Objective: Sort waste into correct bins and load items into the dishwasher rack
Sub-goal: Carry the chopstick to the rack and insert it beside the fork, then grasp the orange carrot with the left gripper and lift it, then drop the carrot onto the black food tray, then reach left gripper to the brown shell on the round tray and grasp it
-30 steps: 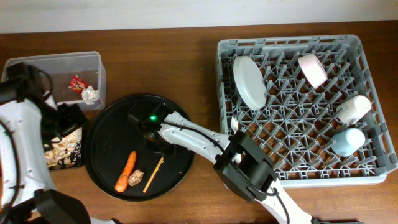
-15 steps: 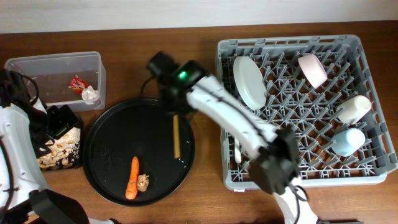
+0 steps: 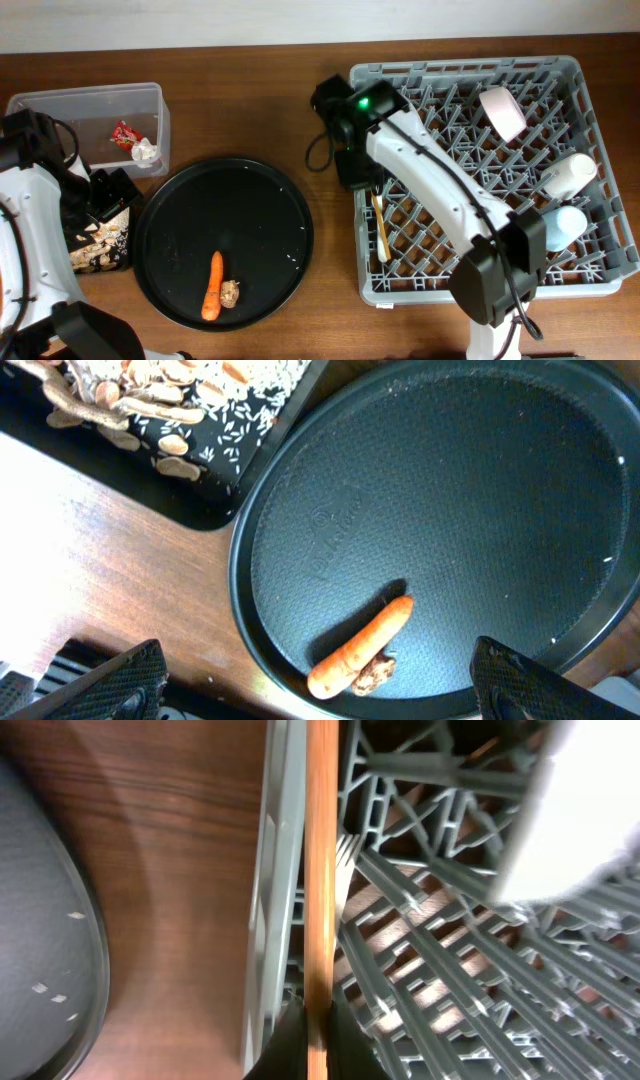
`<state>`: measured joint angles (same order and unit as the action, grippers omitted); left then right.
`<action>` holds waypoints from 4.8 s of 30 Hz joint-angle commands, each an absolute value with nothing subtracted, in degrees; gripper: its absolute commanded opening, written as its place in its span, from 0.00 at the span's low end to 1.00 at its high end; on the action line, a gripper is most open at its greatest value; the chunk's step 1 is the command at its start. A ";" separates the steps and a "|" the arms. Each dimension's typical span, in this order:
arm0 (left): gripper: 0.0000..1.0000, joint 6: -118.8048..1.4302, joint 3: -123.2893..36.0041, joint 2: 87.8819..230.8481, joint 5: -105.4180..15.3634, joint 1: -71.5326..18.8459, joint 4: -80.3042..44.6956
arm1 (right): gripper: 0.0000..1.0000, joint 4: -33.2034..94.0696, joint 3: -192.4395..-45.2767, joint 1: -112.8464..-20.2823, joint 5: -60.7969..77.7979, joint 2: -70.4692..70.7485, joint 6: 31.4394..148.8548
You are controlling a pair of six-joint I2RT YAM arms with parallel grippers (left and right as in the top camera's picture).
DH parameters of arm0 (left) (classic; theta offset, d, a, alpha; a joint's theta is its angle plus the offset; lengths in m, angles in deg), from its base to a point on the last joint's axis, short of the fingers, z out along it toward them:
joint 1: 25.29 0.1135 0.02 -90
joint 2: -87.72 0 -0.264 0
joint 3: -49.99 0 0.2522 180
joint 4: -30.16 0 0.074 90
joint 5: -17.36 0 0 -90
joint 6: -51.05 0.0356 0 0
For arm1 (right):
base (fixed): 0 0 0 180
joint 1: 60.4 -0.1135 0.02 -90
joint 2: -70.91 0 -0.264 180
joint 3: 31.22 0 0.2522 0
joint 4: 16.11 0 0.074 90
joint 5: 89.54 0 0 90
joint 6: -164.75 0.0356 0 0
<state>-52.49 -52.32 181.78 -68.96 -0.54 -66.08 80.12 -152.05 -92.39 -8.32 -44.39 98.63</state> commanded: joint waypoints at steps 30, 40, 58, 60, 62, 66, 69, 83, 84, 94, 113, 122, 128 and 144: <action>0.96 -57.50 -16.54 181.47 -67.89 -29.06 -51.93 | 0.87 81.65 -137.32 -53.61 -1.24 -17.95 90.58; 0.29 -58.85 -12.56 181.52 -65.97 -29.04 -43.45 | 0.87 81.65 -137.32 -53.61 -1.21 -17.95 90.61; 0.03 -56.01 -38.68 177.36 -75.56 -14.33 -51.13 | 0.87 82.05 -137.32 -53.61 -1.30 -17.95 90.58; 0.04 -56.12 -38.79 177.50 -75.61 -6.73 -48.68 | 0.87 82.05 -137.32 -53.61 -1.30 -17.95 90.58; 0.04 -57.89 -38.79 177.52 -75.61 0.14 -44.98 | 0.87 82.05 -137.32 -53.61 -1.30 -17.95 90.58; 0.04 -59.33 -38.77 178.61 -75.52 9.73 -36.68 | 0.87 82.05 -137.32 -53.61 -1.30 -17.95 90.58; 0.04 -59.57 -38.77 181.41 -75.65 13.14 -32.44 | 0.87 82.29 -137.32 -53.61 -1.37 -17.95 90.58; 0.06 -61.85 -38.77 199.05 -80.22 18.06 -29.25 | 0.87 83.36 -137.32 -53.61 -1.67 -17.95 90.58; 0.36 -61.85 -38.77 199.16 -80.20 18.06 -29.29 | 0.87 83.40 -137.32 -53.61 -1.67 -17.95 90.58; 0.65 -61.63 -46.37 187.81 -65.20 15.48 -35.54 | 0.87 83.73 -137.32 -53.61 -1.70 -17.95 90.56; 0.92 -65.69 -19.25 184.51 -58.36 -44.41 -54.29 | 0.87 82.77 -137.32 -53.61 -1.70 -17.95 89.95; 0.91 -66.81 -12.61 184.51 -53.11 -44.41 -41.25 | 0.88 82.97 -137.32 -53.61 -1.67 -17.95 89.95; 0.72 -68.10 -12.61 184.51 -55.06 -44.43 -41.07 | 0.88 82.94 -137.32 -53.61 -1.67 -17.95 89.95; 0.29 -68.27 -12.58 184.51 -56.15 -44.41 -40.15 | 0.87 82.94 -137.32 -53.61 -1.67 -17.95 89.95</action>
